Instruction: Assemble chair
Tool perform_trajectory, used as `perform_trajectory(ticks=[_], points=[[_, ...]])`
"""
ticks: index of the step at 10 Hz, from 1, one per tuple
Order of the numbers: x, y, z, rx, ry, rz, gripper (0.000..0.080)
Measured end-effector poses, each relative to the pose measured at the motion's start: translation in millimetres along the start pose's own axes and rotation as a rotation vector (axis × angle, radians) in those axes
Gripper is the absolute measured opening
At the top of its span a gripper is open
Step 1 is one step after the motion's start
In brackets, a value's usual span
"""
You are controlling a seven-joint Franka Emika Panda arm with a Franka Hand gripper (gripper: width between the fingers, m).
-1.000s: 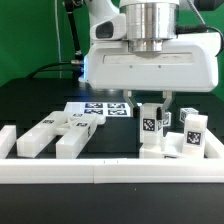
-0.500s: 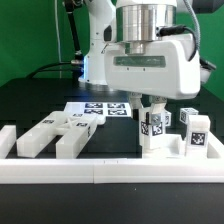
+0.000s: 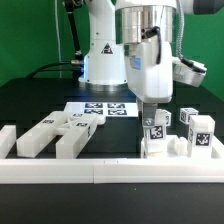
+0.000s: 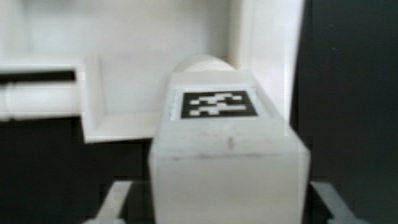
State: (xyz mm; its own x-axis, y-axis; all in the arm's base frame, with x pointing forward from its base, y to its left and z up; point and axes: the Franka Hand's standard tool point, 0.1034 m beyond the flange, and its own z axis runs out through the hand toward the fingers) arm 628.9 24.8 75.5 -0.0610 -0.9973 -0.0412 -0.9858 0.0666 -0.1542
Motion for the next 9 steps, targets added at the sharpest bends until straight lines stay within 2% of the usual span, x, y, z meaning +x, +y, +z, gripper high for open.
perform_trajectory(ticks=[4,6,7,8,9], points=[[-5.2,2.7,-0.2,-0.016,-0.001,0.275,0.0291],[-6.2,2.9,-0.1,-0.016,0.000,0.281,0.0291],[-6.3,3.0,0.1,-0.017,0.000,0.262,0.0388],[-6.6,2.8,-0.2,-0.015,-0.001,0.233,0.0388],[-7.5,2.0,-1.1,-0.010,-0.001,0.190,0.0561]])
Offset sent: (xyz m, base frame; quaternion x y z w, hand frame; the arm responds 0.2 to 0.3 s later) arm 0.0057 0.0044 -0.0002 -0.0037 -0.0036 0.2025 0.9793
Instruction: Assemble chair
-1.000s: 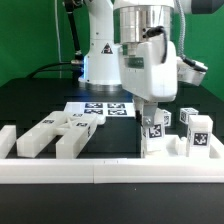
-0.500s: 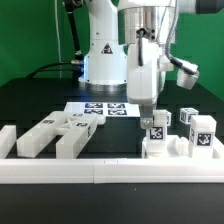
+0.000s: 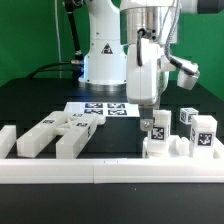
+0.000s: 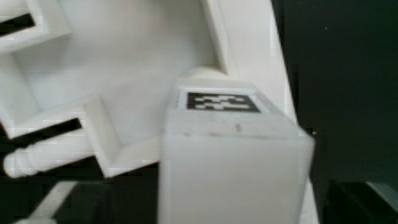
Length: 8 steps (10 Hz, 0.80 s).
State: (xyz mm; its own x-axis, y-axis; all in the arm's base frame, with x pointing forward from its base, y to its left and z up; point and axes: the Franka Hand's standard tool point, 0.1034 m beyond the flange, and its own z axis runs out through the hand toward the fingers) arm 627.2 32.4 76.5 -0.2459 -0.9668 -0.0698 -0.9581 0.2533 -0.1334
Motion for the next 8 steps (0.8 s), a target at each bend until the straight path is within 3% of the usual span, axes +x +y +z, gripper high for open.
perform_trajectory(ticks=[1,2,8], points=[[-1.1,0.4,0.1,0.001,0.000,-0.081,0.0634],[-1.8,0.8,0.3,0.000,0.000,-0.223,0.0646],[-13.2,2.2,0.1,0.004,0.003,-0.860,0.0649]])
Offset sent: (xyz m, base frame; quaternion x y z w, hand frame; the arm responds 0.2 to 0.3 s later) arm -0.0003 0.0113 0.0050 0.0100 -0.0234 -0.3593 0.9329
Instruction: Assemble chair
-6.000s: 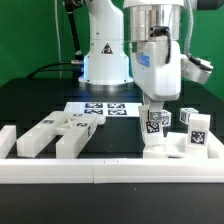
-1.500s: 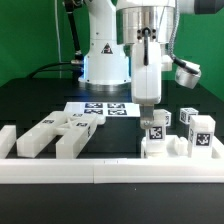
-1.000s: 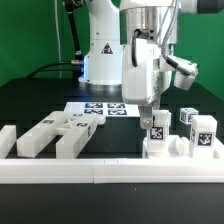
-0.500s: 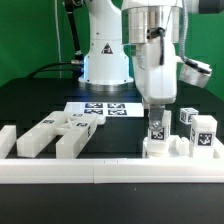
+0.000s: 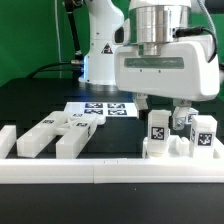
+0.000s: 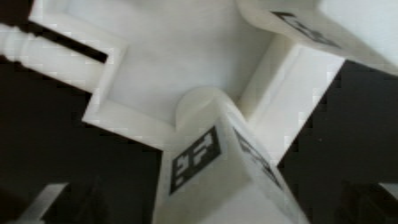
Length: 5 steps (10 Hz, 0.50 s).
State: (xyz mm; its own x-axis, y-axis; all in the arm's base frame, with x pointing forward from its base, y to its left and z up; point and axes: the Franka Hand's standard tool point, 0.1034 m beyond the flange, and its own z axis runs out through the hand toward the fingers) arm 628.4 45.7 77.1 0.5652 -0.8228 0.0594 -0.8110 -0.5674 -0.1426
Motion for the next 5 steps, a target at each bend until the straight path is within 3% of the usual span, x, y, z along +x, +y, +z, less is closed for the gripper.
perform_trajectory(ticks=[5], points=[[0.4,0.1,-1.2,-0.006,0.005,-0.347,0.0649]])
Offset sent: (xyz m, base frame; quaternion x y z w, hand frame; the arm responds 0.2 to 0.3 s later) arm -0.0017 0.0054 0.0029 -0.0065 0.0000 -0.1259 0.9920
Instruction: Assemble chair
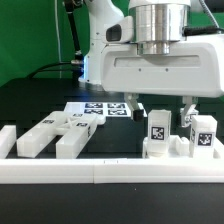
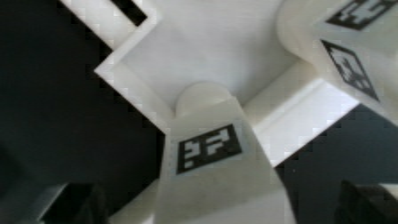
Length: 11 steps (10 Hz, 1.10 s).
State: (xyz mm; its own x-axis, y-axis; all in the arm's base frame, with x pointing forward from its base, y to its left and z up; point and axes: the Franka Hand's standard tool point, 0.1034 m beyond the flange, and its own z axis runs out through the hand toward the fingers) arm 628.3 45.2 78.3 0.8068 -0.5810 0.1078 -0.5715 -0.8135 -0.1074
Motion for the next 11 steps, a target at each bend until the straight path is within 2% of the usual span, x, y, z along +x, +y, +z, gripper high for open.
perform_trajectory(ticks=[3,5,9,11], points=[[1.3,1.0,-0.3,-0.006,0.003,-0.068,0.0637],[1.3,1.2,-0.2,-0.006,0.002,-0.066,0.0288],[1.3,1.3,0.0,-0.006,0.002,-0.018,0.0288],[1.2,1.2,0.0,-0.005,0.002,0.111,0.0288]])
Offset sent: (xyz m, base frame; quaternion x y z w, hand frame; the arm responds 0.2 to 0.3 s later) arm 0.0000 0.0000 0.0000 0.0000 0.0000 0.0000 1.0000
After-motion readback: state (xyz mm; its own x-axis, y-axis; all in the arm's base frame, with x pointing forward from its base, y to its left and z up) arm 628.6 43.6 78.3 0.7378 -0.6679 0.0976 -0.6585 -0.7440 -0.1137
